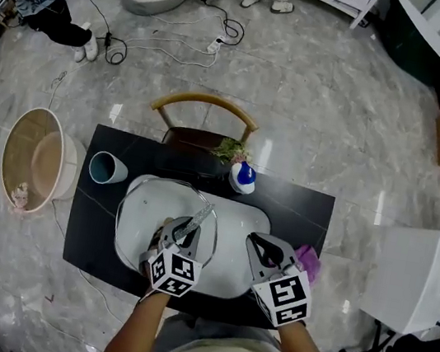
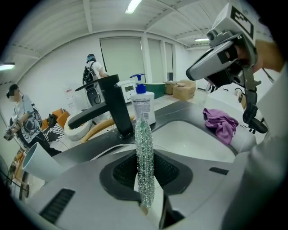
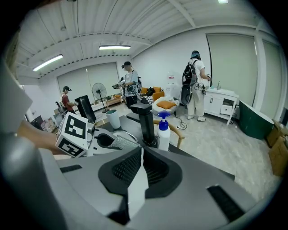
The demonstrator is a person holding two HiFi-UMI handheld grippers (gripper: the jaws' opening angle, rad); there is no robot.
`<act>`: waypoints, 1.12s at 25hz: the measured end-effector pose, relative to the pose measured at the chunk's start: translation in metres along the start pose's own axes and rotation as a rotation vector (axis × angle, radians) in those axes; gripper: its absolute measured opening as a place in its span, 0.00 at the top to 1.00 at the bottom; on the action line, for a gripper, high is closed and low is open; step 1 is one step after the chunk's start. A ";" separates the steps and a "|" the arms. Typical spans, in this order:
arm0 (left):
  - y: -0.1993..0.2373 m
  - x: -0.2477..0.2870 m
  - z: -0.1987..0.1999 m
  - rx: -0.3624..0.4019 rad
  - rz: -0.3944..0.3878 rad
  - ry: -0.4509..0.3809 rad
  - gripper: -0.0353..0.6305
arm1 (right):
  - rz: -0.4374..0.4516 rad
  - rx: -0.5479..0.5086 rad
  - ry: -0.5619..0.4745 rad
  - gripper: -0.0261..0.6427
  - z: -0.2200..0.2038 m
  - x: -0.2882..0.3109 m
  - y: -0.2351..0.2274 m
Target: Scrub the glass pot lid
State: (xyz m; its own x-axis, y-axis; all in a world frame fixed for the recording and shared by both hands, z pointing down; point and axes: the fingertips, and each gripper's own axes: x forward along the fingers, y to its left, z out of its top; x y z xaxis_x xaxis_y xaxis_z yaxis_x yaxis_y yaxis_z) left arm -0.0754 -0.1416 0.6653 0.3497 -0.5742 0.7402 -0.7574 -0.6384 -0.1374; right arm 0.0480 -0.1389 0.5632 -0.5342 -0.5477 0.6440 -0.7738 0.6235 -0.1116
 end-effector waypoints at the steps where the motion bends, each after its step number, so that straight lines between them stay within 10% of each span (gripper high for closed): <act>1: 0.006 -0.002 -0.006 -0.007 0.010 0.008 0.82 | 0.002 -0.001 0.000 0.92 0.000 0.001 0.001; 13: 0.140 -0.074 -0.098 -0.058 0.317 0.174 0.82 | 0.015 -0.009 0.007 0.92 0.001 0.009 0.006; 28: 0.139 -0.078 -0.102 -0.056 0.328 0.185 0.82 | 0.017 -0.008 0.009 0.92 -0.001 0.010 0.006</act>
State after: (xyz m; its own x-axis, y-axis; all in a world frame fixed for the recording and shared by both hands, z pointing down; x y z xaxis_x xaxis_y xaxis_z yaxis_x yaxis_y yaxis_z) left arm -0.2640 -0.1338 0.6557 -0.0183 -0.6378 0.7700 -0.8433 -0.4039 -0.3546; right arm 0.0378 -0.1403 0.5696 -0.5445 -0.5317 0.6487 -0.7617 0.6373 -0.1170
